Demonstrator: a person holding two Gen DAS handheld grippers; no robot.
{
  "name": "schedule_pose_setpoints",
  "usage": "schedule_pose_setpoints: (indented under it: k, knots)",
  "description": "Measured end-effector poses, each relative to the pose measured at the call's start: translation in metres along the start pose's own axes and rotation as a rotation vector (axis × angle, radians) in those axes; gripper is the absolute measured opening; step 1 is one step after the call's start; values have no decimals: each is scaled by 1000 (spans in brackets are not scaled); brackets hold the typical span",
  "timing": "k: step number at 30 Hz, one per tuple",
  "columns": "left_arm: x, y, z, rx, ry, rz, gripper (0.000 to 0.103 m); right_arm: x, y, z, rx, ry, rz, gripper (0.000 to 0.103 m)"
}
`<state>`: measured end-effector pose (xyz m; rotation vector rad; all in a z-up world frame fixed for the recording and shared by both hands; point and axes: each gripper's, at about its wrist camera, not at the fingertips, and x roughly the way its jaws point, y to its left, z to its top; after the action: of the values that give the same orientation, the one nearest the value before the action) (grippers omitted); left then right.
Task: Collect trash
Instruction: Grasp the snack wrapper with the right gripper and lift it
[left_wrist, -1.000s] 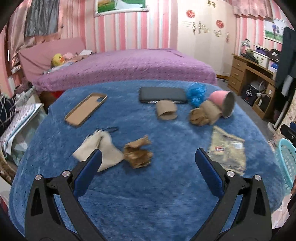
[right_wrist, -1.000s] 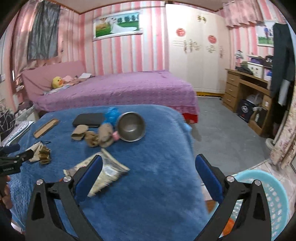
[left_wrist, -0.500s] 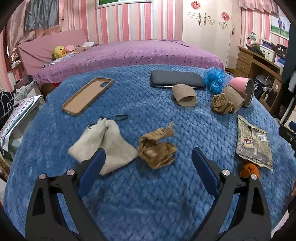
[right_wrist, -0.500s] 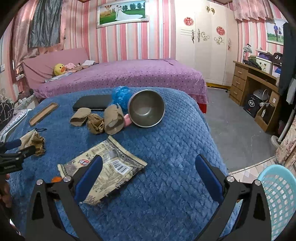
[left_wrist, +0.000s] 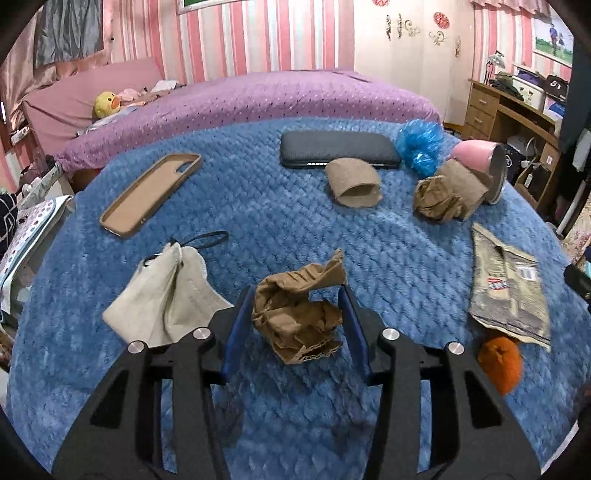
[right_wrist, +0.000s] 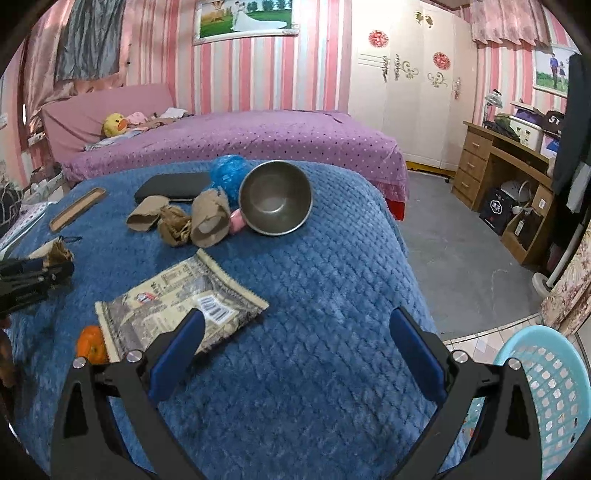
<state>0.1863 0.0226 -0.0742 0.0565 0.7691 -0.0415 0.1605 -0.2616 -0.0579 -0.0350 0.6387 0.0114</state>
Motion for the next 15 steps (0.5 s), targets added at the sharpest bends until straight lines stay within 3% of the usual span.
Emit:
schedule_pose_setpoints:
  k: [6,15]
  knots:
    - [-26,2,-11,26,-26,-4,46,-1,14,-16,-75,53,28,98]
    - [-31,16,-15,-4,-9,3,46,14,27,-27,-134,126,35,98]
